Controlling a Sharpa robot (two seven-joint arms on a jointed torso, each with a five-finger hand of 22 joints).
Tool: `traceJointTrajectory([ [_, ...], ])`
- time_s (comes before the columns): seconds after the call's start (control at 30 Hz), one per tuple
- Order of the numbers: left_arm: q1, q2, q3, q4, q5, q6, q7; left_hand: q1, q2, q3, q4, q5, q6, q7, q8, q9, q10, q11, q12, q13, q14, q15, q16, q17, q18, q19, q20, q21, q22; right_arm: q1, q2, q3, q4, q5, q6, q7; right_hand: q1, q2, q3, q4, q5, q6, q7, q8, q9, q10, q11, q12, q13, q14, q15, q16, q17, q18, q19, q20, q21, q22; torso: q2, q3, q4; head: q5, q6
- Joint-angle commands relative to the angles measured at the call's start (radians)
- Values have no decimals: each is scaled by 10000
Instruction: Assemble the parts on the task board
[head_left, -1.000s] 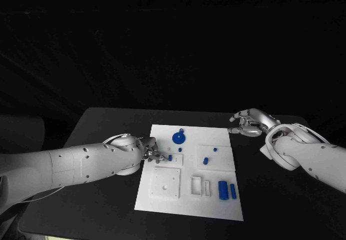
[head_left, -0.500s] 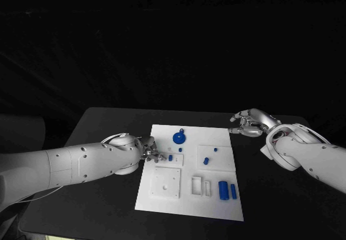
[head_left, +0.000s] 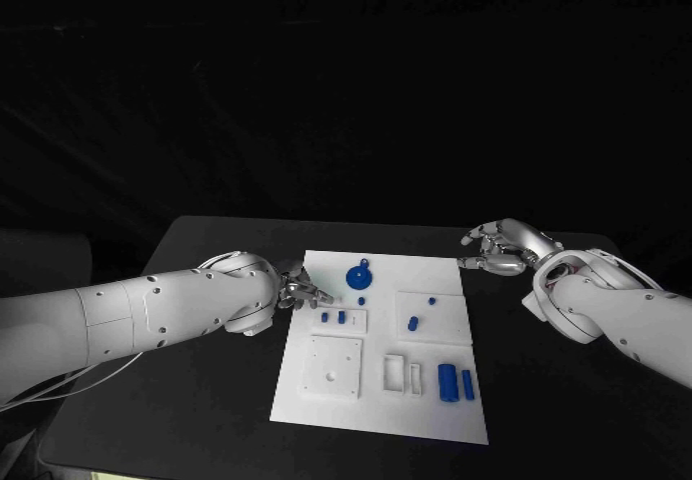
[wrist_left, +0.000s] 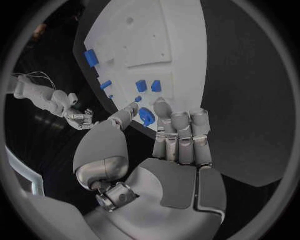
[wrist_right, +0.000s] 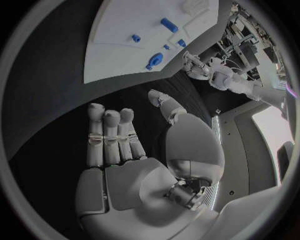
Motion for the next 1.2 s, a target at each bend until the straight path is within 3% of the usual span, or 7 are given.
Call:
traceJointTrajectory([
  [0.03,3,-23,9,-2,949,8,27,-21,-67,-46,13,-45,-116,-8,1,-7,-113,-18,-66,-22,-58,23,-23,-5,-171,-79,-1139,-62,-19,-4,0,0,7,-32,88,61,-46,48,34,23,64,4,55,51,-11,-99,2,64,-14,-80,25,43,-13,678,-16,27,-53,10,8,-2,-1,2,4],
  [0.27,3,-106,8,38,949,41,40,332,500,76,-94,-42,-265,35,39,-10,-218,24,-144,-68,-43,59,9,14,-169,-62,-1153,-45,-14,-4,-10,0,14,-32,87,58,-43,54,37,24,68,5,55,52,-11,-99,2,65,-15,-79,25,45,-14,678,-15,27,-54,11,2,0,6,-10,2],
  [0.37,3,-137,7,87,937,-81,176,1080,1514,-49,-979,-6,-362,64,86,-42,-255,52,-183,-106,-77,82,7,22,-193,-144,-1141,-18,35,-4,-13,0,13,-32,71,58,-38,62,41,23,71,6,54,53,-11,-98,1,66,-16,-79,24,46,-15,678,-14,26,-54,11,0,1,7,-12,23],
  [0.5,4,-65,6,154,507,-780,929,1519,1980,-77,-1753,27,-579,196,19,-235,-590,208,-641,-395,-414,251,-484,-209,-330,-500,-1010,-365,-89,-4,-7,0,11,-32,74,62,-23,76,49,18,72,9,52,55,-10,-96,0,69,-17,-77,23,49,-17,678,-12,24,-54,12,-1,0,9,-25,60],
  [0.7,4,160,5,63,-477,-2457,2994,2977,1135,360,-2649,12,-1101,631,-129,-597,-1609,693,-2174,-1429,-1457,931,-1973,-861,-723,-1466,-485,-1483,-556,-4,-7,0,-12,-32,55,72,-11,88,56,14,70,14,51,59,-10,-93,-2,72,-18,-76,22,52,-19,678,-9,22,-54,14,6,3,-8,-67,131],
  [0.8,6,296,-8,2,-1033,-2929,3840,3746,834,350,-2704,21,-1218,790,-298,-893,-1664,1019,-3635,-2543,-1502,1303,-2786,-1147,-683,-1609,-111,-1925,-729,-4,0,0,-20,-32,49,77,-10,90,57,14,68,15,51,60,-10,-92,-2,73,-18,-75,22,53,-19,678,-7,22,-53,14,-1,10,-6,-98,172],
  [1.2,-4,1609,-163,-1109,-2945,-2770,5024,4488,884,151,-2761,-28,-1107,777,-575,-1278,-1668,1532,-6164,-4072,-1321,1566,-3350,-1004,-562,-1547,151,-2173,-649,-4,54,0,-78,-32,39,103,-6,94,58,12,64,20,49,63,-9,-89,-3,77,-19,-71,20,58,-22,678,-2,21,-52,17,10,0,-20,-176,284],
])
